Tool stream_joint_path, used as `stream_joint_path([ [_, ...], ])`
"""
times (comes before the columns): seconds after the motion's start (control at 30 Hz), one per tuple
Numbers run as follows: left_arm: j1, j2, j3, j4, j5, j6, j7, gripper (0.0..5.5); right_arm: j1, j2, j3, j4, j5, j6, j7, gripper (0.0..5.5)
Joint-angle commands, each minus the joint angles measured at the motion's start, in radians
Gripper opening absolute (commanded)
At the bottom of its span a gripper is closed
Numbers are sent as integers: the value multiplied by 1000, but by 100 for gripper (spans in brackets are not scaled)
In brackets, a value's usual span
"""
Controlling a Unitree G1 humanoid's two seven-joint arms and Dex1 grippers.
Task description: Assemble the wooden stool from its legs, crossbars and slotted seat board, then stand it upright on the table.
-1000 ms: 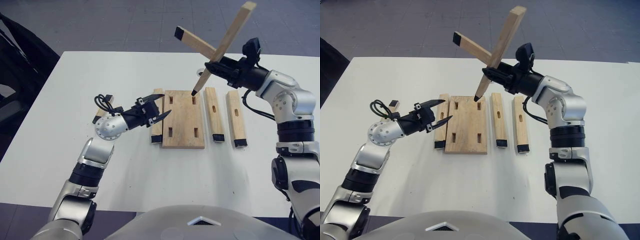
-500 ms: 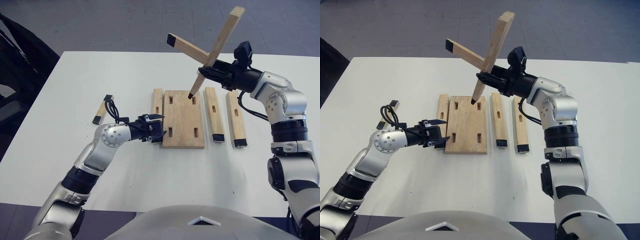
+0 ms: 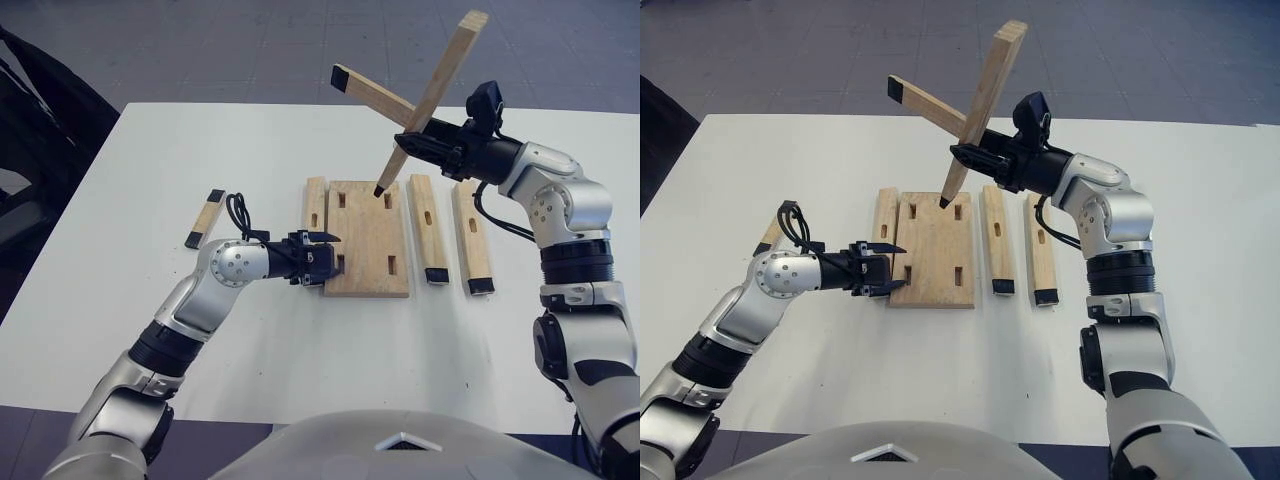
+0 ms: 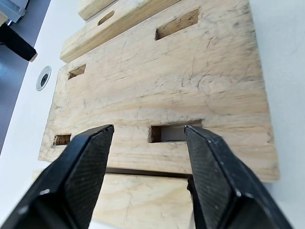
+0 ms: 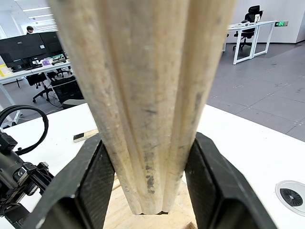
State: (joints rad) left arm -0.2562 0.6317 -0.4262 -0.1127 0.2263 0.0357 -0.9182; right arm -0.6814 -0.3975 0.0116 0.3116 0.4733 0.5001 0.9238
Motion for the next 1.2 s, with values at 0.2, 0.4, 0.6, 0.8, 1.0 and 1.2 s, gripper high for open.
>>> stream_joint_path([
  [0.2, -82, 143, -135, 178, 242, -104, -87, 278, -15, -7, -5, -26, -14, -7, 5, 202],
  [0.4, -82, 236, -96, 220, 212, -177, -110, 278, -15, -17, 22, 16, -69, -56, 27, 202],
  [0.6, -111, 228, -82, 272, 205, -252, -97, 278, -63, 48, 36, 137, -97, -103, 42, 202],
  [0.8, -112, 197, -80, 279, 200, -268, -84, 278, -141, 123, 54, 300, -145, -188, 57, 202],
  [1.0, -112, 186, -78, 276, 201, -268, -85, 278, -172, 131, 108, 508, -242, -288, 140, 202],
  [1.2, -101, 179, -73, 263, 196, -258, -82, 278, -163, 163, 111, 636, -293, -388, 112, 202],
])
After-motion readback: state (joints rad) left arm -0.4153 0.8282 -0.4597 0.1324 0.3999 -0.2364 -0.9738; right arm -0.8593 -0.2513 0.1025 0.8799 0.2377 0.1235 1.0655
